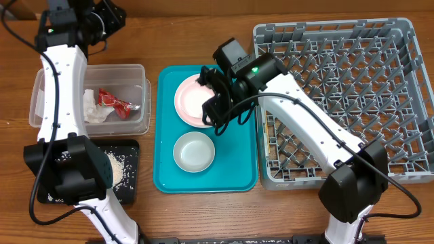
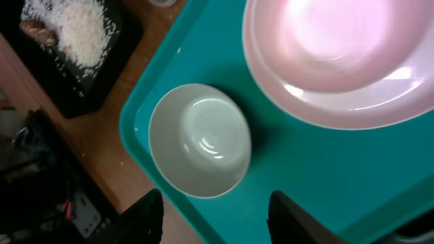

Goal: Sort waste into correct bins and load items into the dishwasher
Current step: 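Move the right gripper left over the white bowl on the teal tray, then lower the right gripper onto the white bowl rim and grip it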

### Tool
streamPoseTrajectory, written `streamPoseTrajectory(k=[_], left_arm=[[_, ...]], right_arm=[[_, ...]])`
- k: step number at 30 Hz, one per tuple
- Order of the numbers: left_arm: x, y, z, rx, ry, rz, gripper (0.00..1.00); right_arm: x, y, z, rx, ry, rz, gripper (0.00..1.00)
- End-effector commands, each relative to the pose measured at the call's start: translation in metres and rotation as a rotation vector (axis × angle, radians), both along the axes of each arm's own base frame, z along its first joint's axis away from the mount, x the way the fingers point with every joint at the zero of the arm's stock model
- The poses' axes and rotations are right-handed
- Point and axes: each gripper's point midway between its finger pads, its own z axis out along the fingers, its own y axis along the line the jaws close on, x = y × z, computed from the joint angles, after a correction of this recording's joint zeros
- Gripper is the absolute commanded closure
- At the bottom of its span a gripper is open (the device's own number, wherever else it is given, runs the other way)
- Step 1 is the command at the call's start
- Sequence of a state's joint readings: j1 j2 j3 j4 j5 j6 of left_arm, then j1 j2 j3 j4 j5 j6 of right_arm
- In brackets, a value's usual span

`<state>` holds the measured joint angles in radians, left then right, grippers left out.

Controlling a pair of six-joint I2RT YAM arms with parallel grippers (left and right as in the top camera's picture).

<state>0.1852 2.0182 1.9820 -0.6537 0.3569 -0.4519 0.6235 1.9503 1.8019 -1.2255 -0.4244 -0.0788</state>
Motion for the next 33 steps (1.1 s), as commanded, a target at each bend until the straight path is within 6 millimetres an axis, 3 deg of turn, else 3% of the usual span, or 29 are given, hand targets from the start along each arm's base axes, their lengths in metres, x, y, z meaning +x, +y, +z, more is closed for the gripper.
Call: streamPoseTrajectory(k=[1, 7, 10, 12, 15, 17, 24, 33], left_arm=[[0.003, 0.023, 0.007, 0.034, -0.025, 0.039, 0.60], [0.002, 0.033, 0.007, 0.033, -0.024, 0.058, 0.60], [0.002, 0.032, 0.007, 0.030, -0.024, 0.054, 0.60], [0.001, 0.032, 0.007, 0.028, -0.022, 0.052, 0.59], [0.000, 0.032, 0.005, 0.026, -0.011, 0.052, 0.59], [-0.001, 0.031, 0.004, 0.024, -0.008, 0.050, 0.59], [-0.001, 0.022, 0.006, -0.009, -0.017, 0.009, 0.62], [0.000, 0.018, 0.009, -0.023, -0.030, -0.013, 0.64]], right_arm=[[-0.028, 0.010, -0.004, 0.043, 0.094, 0.053, 0.48], [-0.056, 0.005, -0.036, -0.016, 0.177, 0.081, 0.48], [-0.060, 0.007, -0.049, -0.001, 0.186, 0.088, 0.48], [-0.065, 0.015, -0.048, 0.055, 0.215, 0.099, 0.49], [-0.070, 0.026, -0.043, 0.135, 0.246, 0.119, 0.57], [-0.069, 0.028, -0.046, 0.144, 0.236, 0.122, 0.63], [-0.048, 0.027, -0.077, 0.115, 0.106, 0.099, 0.62], [-0.050, 0.017, -0.096, 0.066, 0.114, 0.058, 0.62]])
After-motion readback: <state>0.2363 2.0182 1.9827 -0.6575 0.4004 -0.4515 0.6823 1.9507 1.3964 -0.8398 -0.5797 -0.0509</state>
